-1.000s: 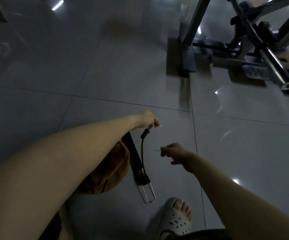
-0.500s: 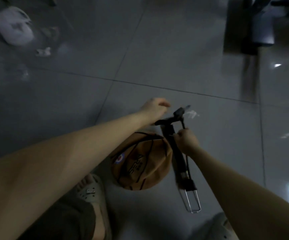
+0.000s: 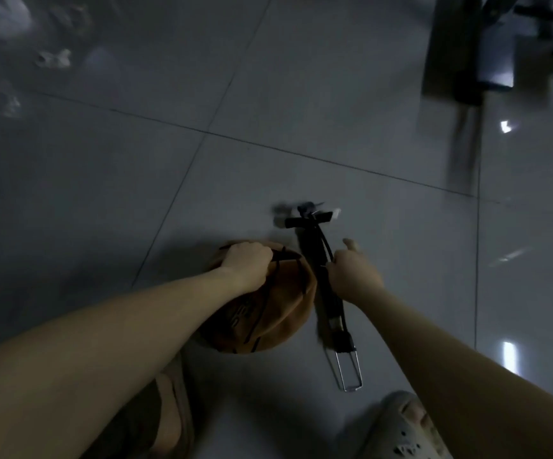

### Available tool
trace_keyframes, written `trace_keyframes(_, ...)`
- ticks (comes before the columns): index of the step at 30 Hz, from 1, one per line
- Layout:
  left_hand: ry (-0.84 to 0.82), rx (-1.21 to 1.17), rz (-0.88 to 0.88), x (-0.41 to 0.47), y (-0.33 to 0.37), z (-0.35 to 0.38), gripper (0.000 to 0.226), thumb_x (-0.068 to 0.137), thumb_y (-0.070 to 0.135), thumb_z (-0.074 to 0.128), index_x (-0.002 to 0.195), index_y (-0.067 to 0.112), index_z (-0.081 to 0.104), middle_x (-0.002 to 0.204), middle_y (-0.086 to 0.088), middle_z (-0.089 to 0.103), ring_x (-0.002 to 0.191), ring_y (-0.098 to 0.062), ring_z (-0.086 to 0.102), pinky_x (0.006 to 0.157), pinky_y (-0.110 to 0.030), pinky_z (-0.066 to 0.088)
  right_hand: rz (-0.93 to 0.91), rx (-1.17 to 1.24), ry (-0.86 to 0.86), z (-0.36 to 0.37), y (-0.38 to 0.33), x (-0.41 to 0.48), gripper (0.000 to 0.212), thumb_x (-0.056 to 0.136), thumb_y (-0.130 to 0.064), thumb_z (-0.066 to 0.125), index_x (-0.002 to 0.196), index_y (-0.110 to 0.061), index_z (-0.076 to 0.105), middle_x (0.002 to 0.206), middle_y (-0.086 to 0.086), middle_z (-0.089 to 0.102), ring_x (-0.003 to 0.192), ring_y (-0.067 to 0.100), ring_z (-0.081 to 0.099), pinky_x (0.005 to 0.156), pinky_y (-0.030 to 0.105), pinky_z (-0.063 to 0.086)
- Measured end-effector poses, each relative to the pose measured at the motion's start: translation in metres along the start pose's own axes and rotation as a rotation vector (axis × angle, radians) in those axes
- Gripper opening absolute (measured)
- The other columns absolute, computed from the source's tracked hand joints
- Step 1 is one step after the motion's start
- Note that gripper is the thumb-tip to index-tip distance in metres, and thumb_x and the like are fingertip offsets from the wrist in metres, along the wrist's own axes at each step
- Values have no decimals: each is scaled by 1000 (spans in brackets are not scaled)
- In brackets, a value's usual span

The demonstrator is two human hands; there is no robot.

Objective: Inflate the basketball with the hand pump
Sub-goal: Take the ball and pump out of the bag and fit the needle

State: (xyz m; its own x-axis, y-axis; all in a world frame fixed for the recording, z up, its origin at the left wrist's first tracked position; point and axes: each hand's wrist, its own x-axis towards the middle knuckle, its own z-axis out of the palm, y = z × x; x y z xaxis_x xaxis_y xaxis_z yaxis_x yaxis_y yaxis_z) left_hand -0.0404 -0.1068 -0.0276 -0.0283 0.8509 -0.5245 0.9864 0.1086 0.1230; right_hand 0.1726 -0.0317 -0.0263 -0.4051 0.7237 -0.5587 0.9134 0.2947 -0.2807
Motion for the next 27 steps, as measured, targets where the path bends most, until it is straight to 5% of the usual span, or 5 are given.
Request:
trace_keyframes(6, -34, 15, 158, -45, -12, -43, 17, 94, 21, 54, 77, 26, 56, 80, 4, 60, 71, -18, 60, 69, -41, 54, -492, -409, 256, -53, -9, -63, 26, 99, -26, 53, 121, -15, 61, 156, 11, 34, 137, 28, 40, 111, 40, 37)
trace_keyframes(11, 116, -43, 241, -99, -12, -111, 17, 94, 27, 55, 78, 25, 58, 79, 8, 61, 72, -14, 58, 62, -35, 46, -637, -455, 487, -113, -32, -121, 22, 95, -27, 60, 112, -14, 66, 142, 12, 51, 124, 27, 54, 105, 41, 44)
trace_keyframes(17, 359, -302, 283, -180, -4, -178, 12, 85, 23, 56, 76, 15, 58, 77, 1, 61, 67, -14, 58, 60, -39, 48, -474, 48, 614, -163, -75, -202, 19, 102, -31, 51, 100, -16, 63, 123, -1, 60, 96, 18, 62, 80, 39, 56)
trace_keyframes(22, 486, -487, 363, -237, 11, -204, 8, 82, 12, 54, 85, 12, 62, 85, -1, 63, 76, -17, 62, 64, -44, 51, -443, 794, 428, -172, -114, -256, 19, 103, -21, 51, 93, -11, 63, 95, 5, 72, 88, 17, 72, 72, 37, 61)
trace_keyframes(27, 571, -615, 433, -274, 13, -208, 9, 91, 5, 67, 98, 10, 70, 101, -3, 71, 93, -21, 69, 77, -53, 55, -425, 1101, 302, -175, -129, -295, 27, 104, -26, 50, 90, -7, 64, 91, 15, 73, 84, 34, 72, 73, 47, 57)
